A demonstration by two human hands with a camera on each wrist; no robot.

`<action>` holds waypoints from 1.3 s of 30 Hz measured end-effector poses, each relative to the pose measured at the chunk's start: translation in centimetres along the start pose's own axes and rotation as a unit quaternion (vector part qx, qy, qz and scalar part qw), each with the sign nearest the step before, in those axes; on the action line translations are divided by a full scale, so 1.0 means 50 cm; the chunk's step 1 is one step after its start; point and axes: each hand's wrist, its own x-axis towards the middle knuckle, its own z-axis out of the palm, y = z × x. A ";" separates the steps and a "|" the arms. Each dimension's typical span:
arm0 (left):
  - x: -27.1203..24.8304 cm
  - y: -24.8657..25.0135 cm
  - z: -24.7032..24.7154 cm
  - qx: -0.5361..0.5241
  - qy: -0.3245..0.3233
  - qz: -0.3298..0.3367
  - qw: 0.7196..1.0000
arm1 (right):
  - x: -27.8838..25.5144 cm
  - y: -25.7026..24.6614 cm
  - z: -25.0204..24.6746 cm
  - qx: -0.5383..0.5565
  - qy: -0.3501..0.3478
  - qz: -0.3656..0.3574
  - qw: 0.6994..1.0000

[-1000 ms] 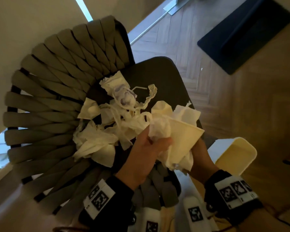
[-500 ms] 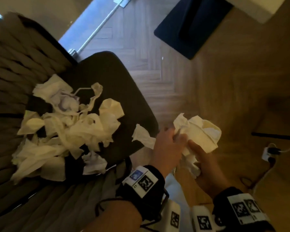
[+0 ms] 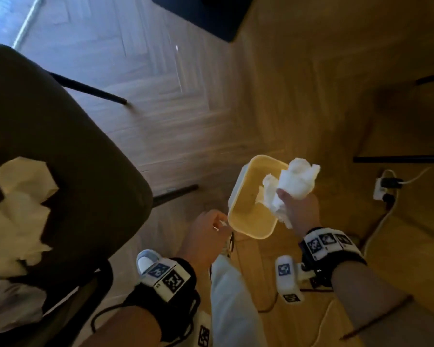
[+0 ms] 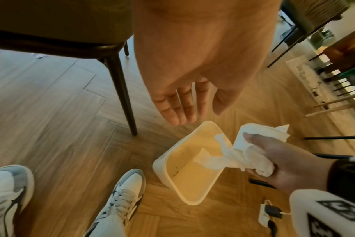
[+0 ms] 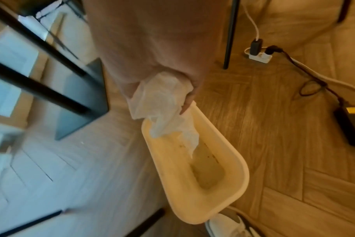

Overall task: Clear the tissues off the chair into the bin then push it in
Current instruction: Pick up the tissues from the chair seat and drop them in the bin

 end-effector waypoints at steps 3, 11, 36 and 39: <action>0.044 -0.026 0.003 -0.008 0.020 -0.031 0.999 | 0.070 0.061 0.071 -0.071 -0.060 0.055 0.994; 0.074 -0.024 -0.058 -0.048 0.066 -0.041 0.996 | 0.056 0.061 0.128 -0.213 -0.122 0.046 0.968; -0.074 -0.248 -0.561 0.329 0.158 -0.057 0.929 | -0.471 -0.293 0.488 -0.341 -0.325 -0.367 0.802; -0.074 -0.248 -0.592 0.289 0.129 -0.013 0.949 | -0.479 -0.294 0.533 -0.392 -0.315 -0.396 0.768</action>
